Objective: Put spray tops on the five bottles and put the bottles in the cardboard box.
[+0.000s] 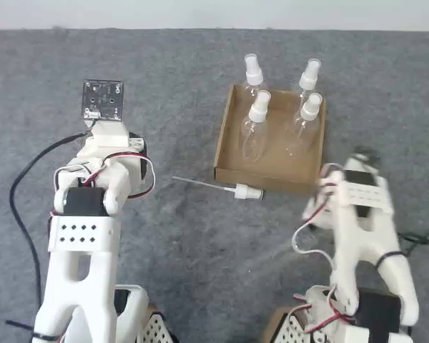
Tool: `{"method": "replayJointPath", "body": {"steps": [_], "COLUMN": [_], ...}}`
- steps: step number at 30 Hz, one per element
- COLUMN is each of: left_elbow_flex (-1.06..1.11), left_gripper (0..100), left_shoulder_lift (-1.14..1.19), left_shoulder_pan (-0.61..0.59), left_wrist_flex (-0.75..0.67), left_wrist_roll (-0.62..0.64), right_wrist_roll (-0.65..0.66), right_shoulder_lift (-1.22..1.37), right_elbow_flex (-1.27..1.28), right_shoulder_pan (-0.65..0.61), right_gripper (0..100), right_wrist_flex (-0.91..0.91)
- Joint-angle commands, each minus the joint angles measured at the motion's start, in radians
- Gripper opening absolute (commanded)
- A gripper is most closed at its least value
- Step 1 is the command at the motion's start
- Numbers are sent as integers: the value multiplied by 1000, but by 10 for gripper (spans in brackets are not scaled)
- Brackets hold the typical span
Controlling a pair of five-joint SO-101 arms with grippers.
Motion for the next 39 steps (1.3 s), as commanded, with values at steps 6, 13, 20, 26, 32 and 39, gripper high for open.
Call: {"method": "replayJointPath", "body": {"steps": [6,13,20,26,32,39], "left_elbow_flex": [-7,-7,-41,-44,27,65], "left_gripper": [11,11,11,11,12,13], "left_shoulder_lift": [-6,-6,-5,3,11,226], "left_shoulder_pan": [-5,3,92,321,571,763], "left_wrist_flex": [-20,-17,226,580,635,460], "left_wrist_roll": [8,6,-192,-489,-499,-434], "right_wrist_roll": [158,149,153,468,825,1031], "right_shoulder_lift": [4,-8,-8,-8,1,5], "right_elbow_flex": [-190,-267,-350,-385,-427,-448], "right_shoulder_pan": [314,76,-114,162,386,538], "right_gripper": [19,87,183,52,13,17], "right_wrist_flex": [-7,249,384,286,182,148]}}
